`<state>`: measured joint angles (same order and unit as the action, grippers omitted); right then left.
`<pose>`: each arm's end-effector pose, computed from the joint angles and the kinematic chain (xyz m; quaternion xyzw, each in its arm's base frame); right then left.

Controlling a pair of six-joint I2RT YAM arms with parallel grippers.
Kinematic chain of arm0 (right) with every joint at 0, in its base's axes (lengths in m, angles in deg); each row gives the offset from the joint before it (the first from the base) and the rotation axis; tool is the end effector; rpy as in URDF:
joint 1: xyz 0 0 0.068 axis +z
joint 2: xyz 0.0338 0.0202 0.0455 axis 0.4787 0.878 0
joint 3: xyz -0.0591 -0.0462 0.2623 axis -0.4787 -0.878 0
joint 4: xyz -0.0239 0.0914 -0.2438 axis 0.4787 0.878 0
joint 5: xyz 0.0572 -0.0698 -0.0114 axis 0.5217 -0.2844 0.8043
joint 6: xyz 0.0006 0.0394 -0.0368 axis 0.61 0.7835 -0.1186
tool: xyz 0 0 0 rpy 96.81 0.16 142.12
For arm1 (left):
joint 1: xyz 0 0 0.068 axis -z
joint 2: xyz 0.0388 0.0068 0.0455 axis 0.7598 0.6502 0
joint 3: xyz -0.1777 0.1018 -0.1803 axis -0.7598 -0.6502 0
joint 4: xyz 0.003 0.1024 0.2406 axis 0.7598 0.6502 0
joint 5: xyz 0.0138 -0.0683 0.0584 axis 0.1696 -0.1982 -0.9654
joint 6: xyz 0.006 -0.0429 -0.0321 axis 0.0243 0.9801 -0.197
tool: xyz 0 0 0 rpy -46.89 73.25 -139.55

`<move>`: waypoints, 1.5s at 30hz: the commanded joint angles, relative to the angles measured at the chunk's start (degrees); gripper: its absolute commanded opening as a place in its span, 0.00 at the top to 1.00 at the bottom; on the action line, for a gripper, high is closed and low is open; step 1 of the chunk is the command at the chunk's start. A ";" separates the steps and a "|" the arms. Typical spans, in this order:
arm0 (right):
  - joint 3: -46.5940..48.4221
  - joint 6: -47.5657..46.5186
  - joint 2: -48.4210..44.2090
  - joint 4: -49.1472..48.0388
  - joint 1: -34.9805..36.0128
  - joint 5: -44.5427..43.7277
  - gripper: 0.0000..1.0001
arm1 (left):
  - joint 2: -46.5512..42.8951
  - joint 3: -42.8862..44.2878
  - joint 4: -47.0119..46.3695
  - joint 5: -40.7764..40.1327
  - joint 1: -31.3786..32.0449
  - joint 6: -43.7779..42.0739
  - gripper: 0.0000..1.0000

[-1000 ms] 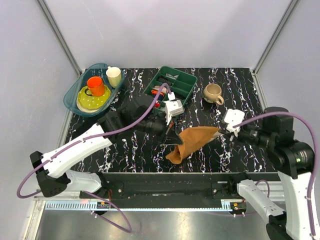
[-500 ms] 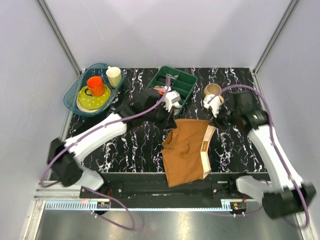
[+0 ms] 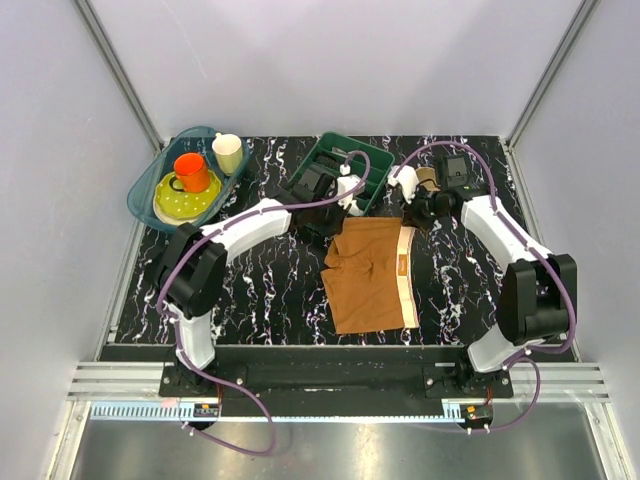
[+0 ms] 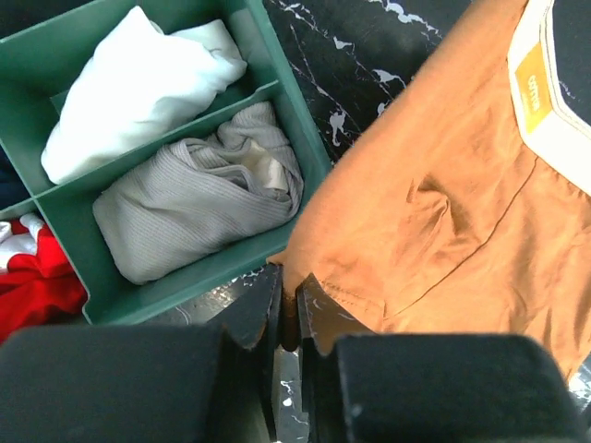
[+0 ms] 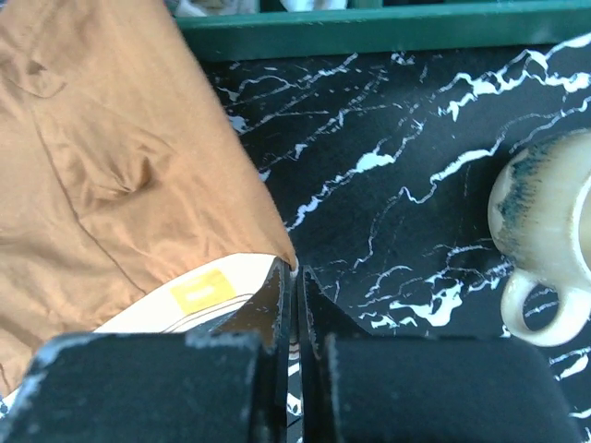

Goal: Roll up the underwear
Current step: Fold the underwear at the center of the board.

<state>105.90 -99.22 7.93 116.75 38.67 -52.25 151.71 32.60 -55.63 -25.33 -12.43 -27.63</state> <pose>0.3296 0.0745 0.2600 -0.4918 0.7916 0.1184 0.3428 0.3324 -0.2626 0.2320 0.3785 0.8465 -0.2189 0.3038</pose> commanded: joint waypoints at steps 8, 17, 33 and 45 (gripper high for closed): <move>-11.12 -9.56 -11.39 9.78 -0.40 14.89 0.99 | -16.26 -17.86 -9.71 -0.34 4.20 -8.61 0.84; -15.96 -14.05 -13.41 17.18 -0.40 17.53 0.99 | -21.98 -26.92 -12.43 -1.40 12.98 -4.30 0.84; -21.14 -27.84 -15.26 27.46 -0.31 16.21 0.97 | -23.12 -31.94 -9.10 -2.81 18.53 2.64 0.83; -24.23 -27.24 -10.69 24.48 2.93 15.60 0.95 | -19.26 -31.67 -7.52 -2.46 20.03 4.40 0.79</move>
<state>81.88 -126.76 -3.89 142.96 39.98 -36.95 131.08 0.62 -63.13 -27.39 7.11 -24.22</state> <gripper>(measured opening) 0.046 0.199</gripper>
